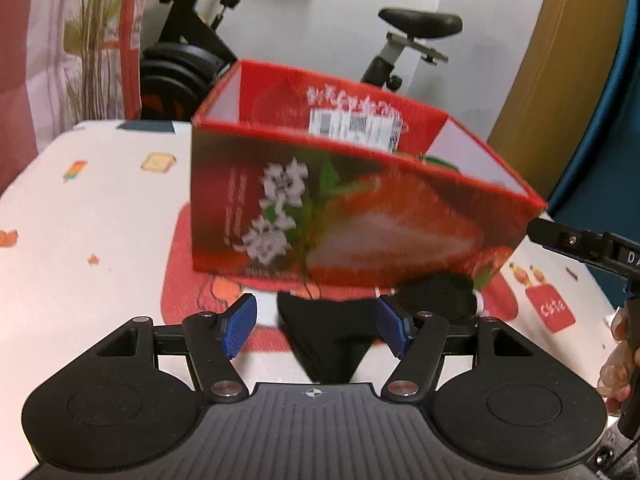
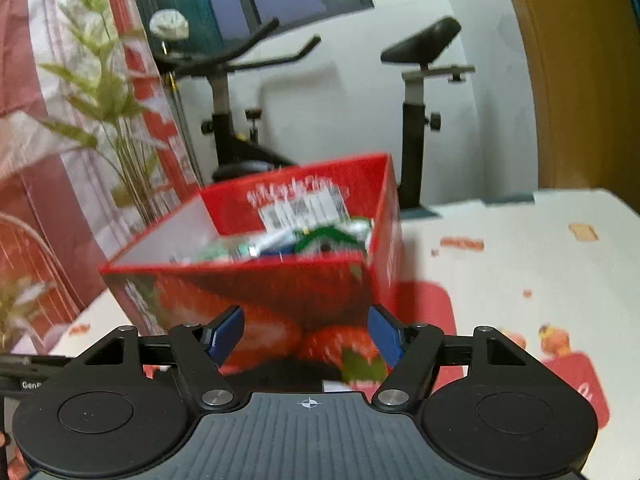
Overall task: Organize soft objects
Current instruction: 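Reach down and grasp the black glove with both tools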
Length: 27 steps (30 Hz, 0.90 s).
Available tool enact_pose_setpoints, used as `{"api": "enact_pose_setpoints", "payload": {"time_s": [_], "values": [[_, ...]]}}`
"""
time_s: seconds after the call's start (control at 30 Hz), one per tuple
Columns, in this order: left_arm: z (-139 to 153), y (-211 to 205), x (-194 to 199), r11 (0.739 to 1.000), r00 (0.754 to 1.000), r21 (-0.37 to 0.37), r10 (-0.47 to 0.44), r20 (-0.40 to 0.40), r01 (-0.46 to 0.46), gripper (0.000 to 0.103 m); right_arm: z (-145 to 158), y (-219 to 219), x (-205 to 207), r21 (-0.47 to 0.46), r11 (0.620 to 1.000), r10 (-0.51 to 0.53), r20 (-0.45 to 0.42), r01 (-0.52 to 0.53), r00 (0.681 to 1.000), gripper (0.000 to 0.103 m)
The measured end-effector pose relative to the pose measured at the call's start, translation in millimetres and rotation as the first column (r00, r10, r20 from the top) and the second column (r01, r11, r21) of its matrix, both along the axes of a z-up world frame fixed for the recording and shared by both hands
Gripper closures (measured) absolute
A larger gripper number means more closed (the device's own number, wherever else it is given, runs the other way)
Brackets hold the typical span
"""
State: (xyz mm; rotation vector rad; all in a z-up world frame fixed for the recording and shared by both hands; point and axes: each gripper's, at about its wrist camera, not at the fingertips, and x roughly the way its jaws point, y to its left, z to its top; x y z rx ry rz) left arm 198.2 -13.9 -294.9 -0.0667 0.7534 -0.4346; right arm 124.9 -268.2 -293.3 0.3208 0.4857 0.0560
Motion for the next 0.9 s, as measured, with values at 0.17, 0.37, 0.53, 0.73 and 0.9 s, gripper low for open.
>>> {"api": "enact_pose_setpoints", "payload": {"time_s": [0.17, 0.37, 0.53, 0.73, 0.9], "values": [[-16, -3, 1, 1.0, 0.999, 0.0, -0.006, -0.039, 0.006, 0.035, -24, 6, 5, 0.019, 1.0, 0.012, -0.069, -0.011, 0.998, 0.037], [-26, -7, 4, 1.0, 0.998, 0.014, 0.002, -0.06, -0.001, 0.035, -43, 14, 16, 0.02, 0.999, 0.044, -0.116, -0.042, 0.992, 0.037], [-30, -13, 7, 0.999, 0.999, 0.042, -0.004, -0.052, 0.006, 0.035, -54, 12, 26, 0.045, 0.999, 0.035, -0.146, -0.029, 0.989, 0.037], [-37, -16, 12, 1.0, 0.998, 0.014, -0.024, -0.055, 0.024, 0.03, -67, 11, 34, 0.07, 0.997, 0.024, -0.179, -0.011, 0.984, 0.036], [-37, -19, 9, 0.999, 0.998, -0.006, -0.04, -0.052, 0.039, 0.031, -67, 16, 36, 0.054, 0.998, 0.041, -0.177, -0.032, 0.983, 0.034]]}}
